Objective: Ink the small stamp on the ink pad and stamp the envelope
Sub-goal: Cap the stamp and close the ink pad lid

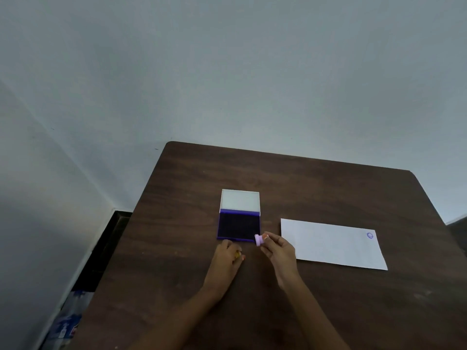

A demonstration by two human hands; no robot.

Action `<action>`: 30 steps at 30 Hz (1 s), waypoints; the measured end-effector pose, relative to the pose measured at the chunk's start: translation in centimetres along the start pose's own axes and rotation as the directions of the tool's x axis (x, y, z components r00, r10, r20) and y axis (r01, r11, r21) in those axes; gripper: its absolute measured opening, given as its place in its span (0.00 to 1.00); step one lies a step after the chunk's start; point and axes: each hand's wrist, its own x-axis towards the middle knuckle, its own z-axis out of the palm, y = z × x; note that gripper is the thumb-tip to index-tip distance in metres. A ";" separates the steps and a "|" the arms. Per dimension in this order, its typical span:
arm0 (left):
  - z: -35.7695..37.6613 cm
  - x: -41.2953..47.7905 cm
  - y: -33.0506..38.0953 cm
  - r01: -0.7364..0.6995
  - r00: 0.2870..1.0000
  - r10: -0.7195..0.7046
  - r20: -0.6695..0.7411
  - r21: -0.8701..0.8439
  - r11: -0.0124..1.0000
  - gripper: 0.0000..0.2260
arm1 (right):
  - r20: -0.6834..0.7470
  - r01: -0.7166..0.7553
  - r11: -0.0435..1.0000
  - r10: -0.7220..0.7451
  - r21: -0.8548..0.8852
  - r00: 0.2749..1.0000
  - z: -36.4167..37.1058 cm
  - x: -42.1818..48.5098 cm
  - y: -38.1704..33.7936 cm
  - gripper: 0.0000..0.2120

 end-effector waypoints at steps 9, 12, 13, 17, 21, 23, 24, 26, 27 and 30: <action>-3.4 1.6 2.5 0.558 0.734 -0.514 0.444 -0.825 0.085 0.09 | 0.081 0.022 0.998 -0.028 0.066 0.996 1.7 -1.1 -0.5 0.09; -4.0 1.6 3.0 0.526 0.749 -0.458 0.478 -0.850 -0.027 0.07 | 0.079 0.060 0.998 -0.059 -0.012 0.995 2.2 -1.3 -0.7 0.09; -4.1 1.6 3.1 0.522 0.754 -0.442 0.486 -0.852 -0.044 0.07 | 0.077 0.074 0.997 -0.072 -0.033 0.994 2.3 -1.3 -0.8 0.09; -4.3 1.5 3.3 0.505 0.778 -0.394 0.489 -0.860 -0.070 0.08 | 0.071 0.125 0.987 -0.119 -0.101 0.990 2.3 -1.5 -0.7 0.09; -4.3 1.2 3.5 0.499 0.797 -0.380 0.469 -0.866 -0.021 0.04 | 0.079 0.158 0.978 -0.148 -0.137 0.986 2.2 -1.8 -0.8 0.11; -4.3 1.1 3.4 0.496 0.809 -0.376 0.452 -0.868 0.024 0.03 | 0.082 0.196 0.965 -0.184 -0.172 0.980 2.2 -2.0 -0.7 0.11; -4.2 1.0 3.4 0.497 0.815 -0.372 0.445 -0.866 0.053 0.03 | 0.083 0.219 0.957 -0.206 -0.189 0.975 2.2 -2.1 -0.7 0.11; -4.4 0.9 3.5 0.505 0.823 -0.357 0.442 -0.857 0.101 0.04 | 0.087 0.252 0.942 -0.239 -0.222 0.967 2.3 -2.3 -0.7 0.11; -4.5 0.9 3.5 0.507 0.826 -0.351 0.442 -0.853 0.120 0.05 | 0.093 0.264 0.933 -0.249 -0.243 0.964 2.2 -2.3 -0.8 0.11; -4.9 0.9 3.5 0.503 0.835 -0.339 0.433 -0.851 0.153 0.08 | 0.111 0.285 0.914 -0.264 -0.289 0.958 2.2 -2.3 -1.1 0.10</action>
